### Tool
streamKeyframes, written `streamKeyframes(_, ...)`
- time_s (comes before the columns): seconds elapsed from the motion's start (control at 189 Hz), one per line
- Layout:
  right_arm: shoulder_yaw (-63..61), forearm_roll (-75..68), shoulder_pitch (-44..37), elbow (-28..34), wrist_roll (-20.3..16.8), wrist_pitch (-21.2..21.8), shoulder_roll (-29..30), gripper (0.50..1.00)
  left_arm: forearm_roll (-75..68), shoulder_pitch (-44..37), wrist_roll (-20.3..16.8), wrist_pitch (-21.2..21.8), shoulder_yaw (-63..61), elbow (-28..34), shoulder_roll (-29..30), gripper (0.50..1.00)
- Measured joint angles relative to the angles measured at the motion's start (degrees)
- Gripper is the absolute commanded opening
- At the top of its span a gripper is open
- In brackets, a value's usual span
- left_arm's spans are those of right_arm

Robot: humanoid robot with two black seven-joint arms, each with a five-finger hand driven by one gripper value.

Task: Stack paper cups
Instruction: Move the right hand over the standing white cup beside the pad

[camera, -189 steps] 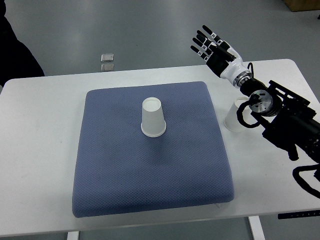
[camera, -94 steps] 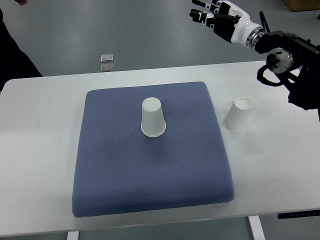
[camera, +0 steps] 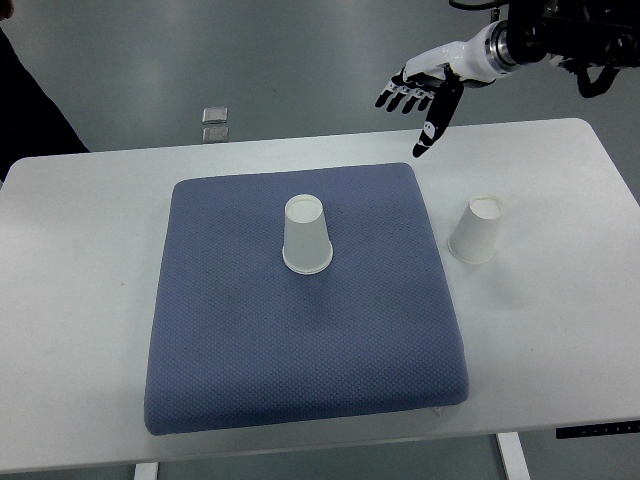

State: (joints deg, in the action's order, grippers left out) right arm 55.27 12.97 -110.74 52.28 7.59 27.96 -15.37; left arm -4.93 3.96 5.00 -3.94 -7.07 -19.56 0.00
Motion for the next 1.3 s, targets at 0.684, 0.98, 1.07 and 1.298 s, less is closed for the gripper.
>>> streamKeyframes(0.684,14.6,9.2,-23.6,16.6,-1.4,7.0,-3.6,0.919,0.1,0.0,0.0,-1.3,0.4,1.9,0.0,1.0)
streamKeyframes(0.98,13.7,11.3,-18.6,13.2,-1.3,6.2,-4.6,0.919,0.1,0.1,0.0,-1.3,0.5,2.7,0.0,1.0)
streamKeyframes(1.07,13.3,11.3,-14.7,11.6,-1.2,2.9,-4.4,0.919,0.2,0.1,0.0,-1.3,0.5,2.9,0.0,1.0)
streamKeyframes(1.298,9.9,11.2,-3.2,6.5,-1.1,-3.2,-3.6,0.919,0.2,0.0,0.0,-1.2,0.5,3.9,0.0,1.0)
